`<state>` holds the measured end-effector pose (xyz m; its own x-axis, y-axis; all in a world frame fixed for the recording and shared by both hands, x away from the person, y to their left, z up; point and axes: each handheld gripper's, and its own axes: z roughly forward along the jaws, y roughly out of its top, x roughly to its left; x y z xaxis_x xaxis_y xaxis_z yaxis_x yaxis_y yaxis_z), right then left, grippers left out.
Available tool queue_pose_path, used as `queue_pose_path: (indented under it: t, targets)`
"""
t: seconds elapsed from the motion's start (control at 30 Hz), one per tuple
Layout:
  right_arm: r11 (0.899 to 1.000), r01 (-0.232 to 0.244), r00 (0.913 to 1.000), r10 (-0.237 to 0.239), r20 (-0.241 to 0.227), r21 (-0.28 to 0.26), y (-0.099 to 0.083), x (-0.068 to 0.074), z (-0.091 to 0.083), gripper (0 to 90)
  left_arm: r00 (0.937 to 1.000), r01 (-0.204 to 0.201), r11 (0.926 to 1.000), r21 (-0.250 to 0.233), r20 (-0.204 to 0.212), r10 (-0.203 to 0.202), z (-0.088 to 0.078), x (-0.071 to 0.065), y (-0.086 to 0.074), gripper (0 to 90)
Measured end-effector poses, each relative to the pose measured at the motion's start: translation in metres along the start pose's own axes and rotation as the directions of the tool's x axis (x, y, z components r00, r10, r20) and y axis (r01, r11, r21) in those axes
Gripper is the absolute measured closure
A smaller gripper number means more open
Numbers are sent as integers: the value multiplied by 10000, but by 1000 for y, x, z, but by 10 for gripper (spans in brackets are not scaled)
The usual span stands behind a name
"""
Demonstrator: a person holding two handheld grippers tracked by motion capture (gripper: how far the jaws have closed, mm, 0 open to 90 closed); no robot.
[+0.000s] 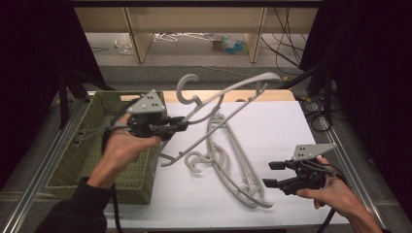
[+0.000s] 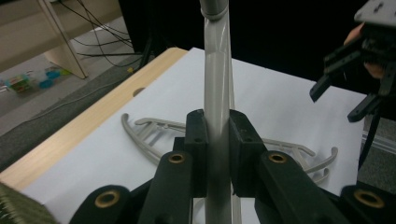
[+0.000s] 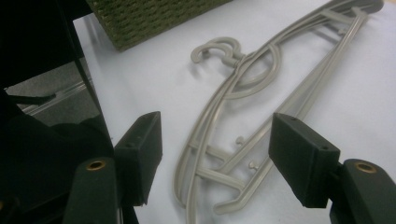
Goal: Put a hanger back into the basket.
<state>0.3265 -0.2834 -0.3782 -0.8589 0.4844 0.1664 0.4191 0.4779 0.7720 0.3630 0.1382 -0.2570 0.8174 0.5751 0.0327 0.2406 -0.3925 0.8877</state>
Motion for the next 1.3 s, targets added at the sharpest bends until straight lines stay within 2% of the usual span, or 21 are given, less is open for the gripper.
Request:
queue_pose_path:
  t: [0.13, 0.2, 0.23, 0.3, 0.33, 0.37, 0.43, 0.47, 0.63, 0.7, 0.73, 0.83, 0.87, 0.9, 0.97, 1.0, 1.07, 1.1, 1.23, 1.3]
  targets:
    - [9999, -56, 10000, 57, -39, 122, -3, -1, 4, 346, 9977, -25, 10000, -73, -671, 20, -31, 15, 6, 796]
    - [9999, -47, 10000, 48, -49, 136, -4, -1, 5, 342, 9930, -64, 10000, -22, -1177, 61, -47, 25, 4, 797]
    - [9999, -49, 10000, 49, -48, 128, -4, -2, 5, 341, 9896, -98, 10000, -4, -1435, 96, -54, 31, 2, 796]
    - [9998, -133, 9999, 135, -101, 129, -4, -2, 5, 338, 9823, 128, 9999, 77, -1872, -111, -66, 43, -5, 796]
    - [9999, -110, 9999, 111, -84, 124, -5, -2, 6, 337, 9764, 135, 9998, 170, -2157, -95, -72, 49, -10, 796]
    - [9998, -130, 9999, 130, -58, 116, -5, -2, 6, 336, 9722, -25, 9997, 252, -2340, 83, -76, 56, -15, 797]
    - [9998, -173, 9998, 174, -41, 130, -6, -3, 7, 326, 9620, 235, 9989, 408, -2729, -115, -86, 68, -29, 797]
    - [9997, -185, 9998, 185, -35, 139, -6, -3, 8, 320, 9583, 187, 9984, 539, -2857, -25, -89, 72, -33, 796]
    - [9992, -357, 9993, 356, 59, 192, -7, -6, 11, 301, 9401, 445, 9959, 783, -3405, -153, -98, 93, -66, 797]
    - [9989, -421, 9991, 420, 73, 189, -8, -6, 13, 289, 9335, 341, 9942, 1020, -3585, 48, -100, 99, -77, 797]
    - [9991, -363, 9993, 362, 78, 207, -9, -7, 13, 284, 9313, 213, 9917, 1271, -3633, 266, -101, 102, -82, 796]
    - [9989, -411, 9991, 410, 59, 213, -9, -7, 14, 271, 9231, 97, 9859, 1669, -3805, 554, -103, 109, -96, 797]
    - [9989, -422, 9991, 421, 91, 185, -9, -7, 15, 246, 9132, 104, 9804, 1966, -4013, 708, -105, 110, -99, 796]
    - [9990, -393, 9991, 390, 144, 196, -10, -7, 16, 234, 9161, 145, 9788, 2041, -3951, 688, -105, 112, -103, 796]
    - [9989, -413, 9991, 410, 135, 236, -10, -7, 16, 238, 9123, 243, 9767, 2134, -4041, 656, -106, 114, -110, 796]
    - [9989, -420, 9990, 417, 128, 228, -10, -7, 16, 237, 9146, 223, 9729, 2300, -3978, 731, -107, 116, -113, 796]
    - [9987, -443, 9989, 440, 128, 246, -10, -7, 16, 238, 9113, 368, 9749, 2196, -4077, 574, -107, 118, -119, 797]
    - [9986, -449, 9989, 446, 136, 271, -10, -7, 16, 238, 9118, 267, 9665, 2552, -4026, 811, -110, 120, -121, 796]
    - [9981, -550, 9984, 547, 115, 277, -10, -7, 16, 239, 9139, 532, 9625, 2659, -4014, 604, -111, 123, -131, 797]
    - [9985, -462, 9988, 458, 146, 294, -12, -8, 17, 239, 9118, 593, 9550, 2906, -4051, 667, -112, 124, -135, 796]
